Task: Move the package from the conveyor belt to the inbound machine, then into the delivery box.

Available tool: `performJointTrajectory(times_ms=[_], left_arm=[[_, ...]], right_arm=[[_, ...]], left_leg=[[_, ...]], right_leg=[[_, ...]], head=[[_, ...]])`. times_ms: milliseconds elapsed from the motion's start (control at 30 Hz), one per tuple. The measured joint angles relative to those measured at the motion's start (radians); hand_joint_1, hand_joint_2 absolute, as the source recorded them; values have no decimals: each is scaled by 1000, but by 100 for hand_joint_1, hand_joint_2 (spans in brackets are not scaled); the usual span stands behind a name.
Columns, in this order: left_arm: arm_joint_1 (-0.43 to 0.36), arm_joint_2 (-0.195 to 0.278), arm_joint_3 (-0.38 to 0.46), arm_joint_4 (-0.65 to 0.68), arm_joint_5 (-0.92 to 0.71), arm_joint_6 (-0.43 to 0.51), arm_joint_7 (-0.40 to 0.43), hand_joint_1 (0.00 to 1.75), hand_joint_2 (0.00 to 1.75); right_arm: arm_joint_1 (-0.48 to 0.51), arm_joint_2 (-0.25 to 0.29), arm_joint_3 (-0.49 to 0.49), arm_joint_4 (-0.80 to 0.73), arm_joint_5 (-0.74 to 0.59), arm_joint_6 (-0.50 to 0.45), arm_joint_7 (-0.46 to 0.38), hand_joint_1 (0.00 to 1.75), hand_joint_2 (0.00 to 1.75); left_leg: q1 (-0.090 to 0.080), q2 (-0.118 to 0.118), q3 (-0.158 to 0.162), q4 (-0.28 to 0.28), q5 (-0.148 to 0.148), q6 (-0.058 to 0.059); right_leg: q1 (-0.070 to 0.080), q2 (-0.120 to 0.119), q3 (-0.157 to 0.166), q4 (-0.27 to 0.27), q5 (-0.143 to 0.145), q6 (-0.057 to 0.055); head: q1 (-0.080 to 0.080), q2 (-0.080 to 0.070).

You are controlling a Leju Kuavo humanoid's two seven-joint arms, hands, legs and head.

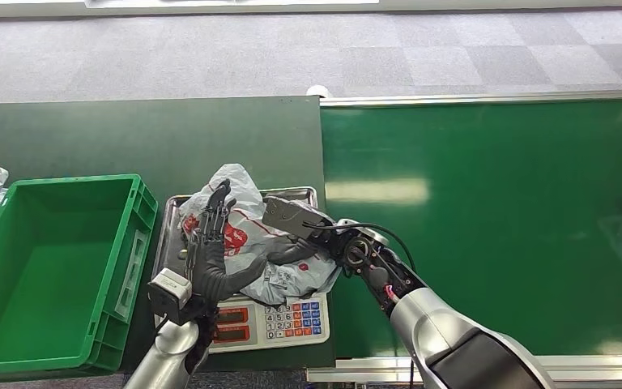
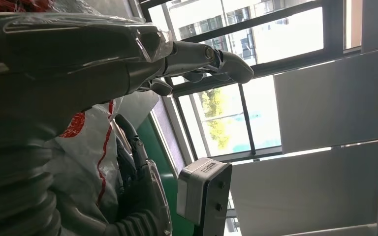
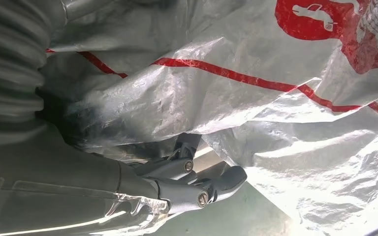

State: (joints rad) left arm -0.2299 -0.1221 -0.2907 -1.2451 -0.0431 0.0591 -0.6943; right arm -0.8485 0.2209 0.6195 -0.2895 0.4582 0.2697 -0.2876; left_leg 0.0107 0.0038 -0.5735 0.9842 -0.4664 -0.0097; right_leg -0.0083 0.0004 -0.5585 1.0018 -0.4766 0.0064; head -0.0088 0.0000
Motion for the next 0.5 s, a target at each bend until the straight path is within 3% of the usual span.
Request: performJointTrajectory(times_ms=[267, 400, 500], left_arm=[[4, 0, 0, -4, 5, 24, 0, 0, 175], [27, -5, 20, -40, 42, 84, 0, 0, 175], [40, -10, 48, -67, 75, 118, 0, 0, 175]], right_arm=[[10, -1, -9, 0, -6, -52, -24, 0, 175], [32, 0, -22, -12, -22, -189, -119, 0, 175], [54, 2, -53, -38, -67, -237, -199, 0, 175]], left_leg=[[0, 0, 0, 0, 0, 0], [0, 0, 0, 0, 0, 0], [0, -1, 0, 0, 0, 0]], right_leg=[[0, 0, 0, 0, 0, 0], [0, 0, 0, 0, 0, 0], [0, 0, 0, 0, 0, 0]], head=[[0, 0], [0, 0], [0, 0]])
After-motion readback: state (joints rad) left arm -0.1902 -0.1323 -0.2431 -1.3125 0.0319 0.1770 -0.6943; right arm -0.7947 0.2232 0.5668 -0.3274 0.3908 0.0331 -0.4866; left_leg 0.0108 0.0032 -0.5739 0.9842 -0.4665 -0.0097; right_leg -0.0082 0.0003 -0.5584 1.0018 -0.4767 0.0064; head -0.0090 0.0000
